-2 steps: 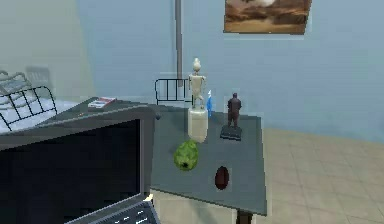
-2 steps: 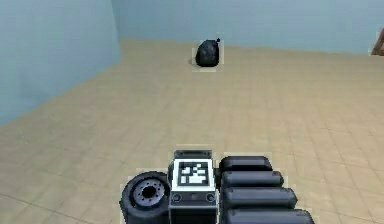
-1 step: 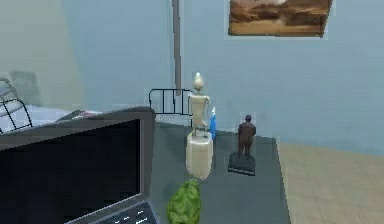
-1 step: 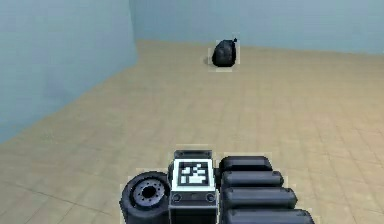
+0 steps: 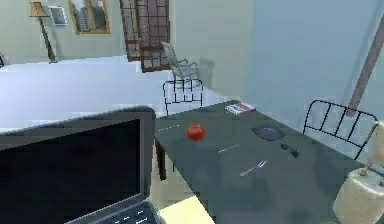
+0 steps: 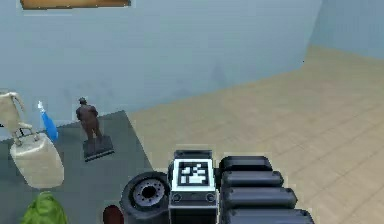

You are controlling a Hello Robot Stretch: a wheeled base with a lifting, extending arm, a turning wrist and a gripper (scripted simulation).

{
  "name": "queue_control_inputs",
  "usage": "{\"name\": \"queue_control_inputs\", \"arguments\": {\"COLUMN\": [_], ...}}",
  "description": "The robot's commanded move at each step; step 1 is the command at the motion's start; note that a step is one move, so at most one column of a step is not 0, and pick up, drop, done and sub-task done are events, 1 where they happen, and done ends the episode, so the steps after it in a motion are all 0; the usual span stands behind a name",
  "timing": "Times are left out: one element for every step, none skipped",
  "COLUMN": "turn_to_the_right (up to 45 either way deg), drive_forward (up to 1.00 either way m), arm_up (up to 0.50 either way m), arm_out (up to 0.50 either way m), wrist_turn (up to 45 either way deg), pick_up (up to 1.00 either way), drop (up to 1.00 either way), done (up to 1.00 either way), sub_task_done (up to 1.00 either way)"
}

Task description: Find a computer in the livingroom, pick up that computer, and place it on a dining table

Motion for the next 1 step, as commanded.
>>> {"name": "queue_control_inputs", "arguments": {"turn_to_the_right": [-45.0], "drive_forward": [0.00], "arm_up": [0.00], "arm_out": [0.00], "wrist_turn": [0.0], "pick_up": [0.00], "drop": [0.00], "done": [0.00], "sub_task_done": [0.00]}}
